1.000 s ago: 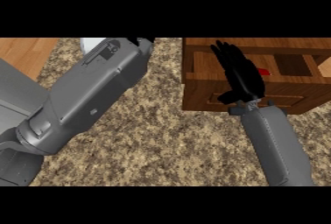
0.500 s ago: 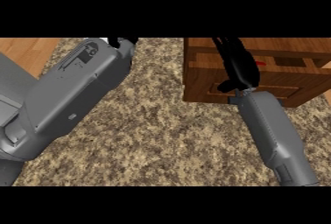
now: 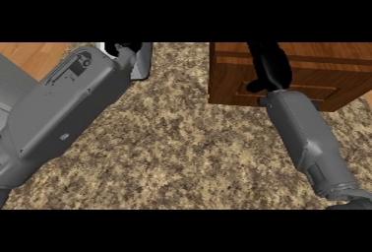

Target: Pick up the can, place it into the drawer and close the drawer

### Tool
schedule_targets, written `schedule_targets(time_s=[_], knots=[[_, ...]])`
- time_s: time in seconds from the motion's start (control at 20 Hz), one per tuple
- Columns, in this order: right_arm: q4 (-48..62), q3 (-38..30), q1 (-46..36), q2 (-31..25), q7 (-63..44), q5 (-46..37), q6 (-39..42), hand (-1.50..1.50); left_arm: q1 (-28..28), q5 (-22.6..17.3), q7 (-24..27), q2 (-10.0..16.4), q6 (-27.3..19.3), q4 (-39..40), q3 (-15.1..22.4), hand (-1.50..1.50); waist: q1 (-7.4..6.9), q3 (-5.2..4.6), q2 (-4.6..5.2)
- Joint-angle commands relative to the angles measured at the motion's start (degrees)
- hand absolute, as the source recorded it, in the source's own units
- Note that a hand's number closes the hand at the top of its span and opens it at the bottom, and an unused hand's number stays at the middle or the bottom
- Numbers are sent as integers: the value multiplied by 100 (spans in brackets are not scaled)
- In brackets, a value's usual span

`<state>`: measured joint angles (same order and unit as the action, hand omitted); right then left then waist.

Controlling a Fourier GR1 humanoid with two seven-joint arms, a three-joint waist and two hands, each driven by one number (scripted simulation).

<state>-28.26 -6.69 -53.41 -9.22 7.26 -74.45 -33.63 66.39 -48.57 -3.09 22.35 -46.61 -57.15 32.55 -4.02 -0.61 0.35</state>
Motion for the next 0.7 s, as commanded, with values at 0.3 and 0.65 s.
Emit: schedule_targets(time_s=[0.3, 0.65], knots=[[1138, -390, -1052, -239, -34, 42, -472, -150, -58, 257, -338, 46, -321, -528, 104, -150, -115, 75, 123], [1493, -391, -1565, -463, -359, -122, -313, -150, -126, 195, -667, 536, -80, -880, -50, -150, -246, 71, 153]])
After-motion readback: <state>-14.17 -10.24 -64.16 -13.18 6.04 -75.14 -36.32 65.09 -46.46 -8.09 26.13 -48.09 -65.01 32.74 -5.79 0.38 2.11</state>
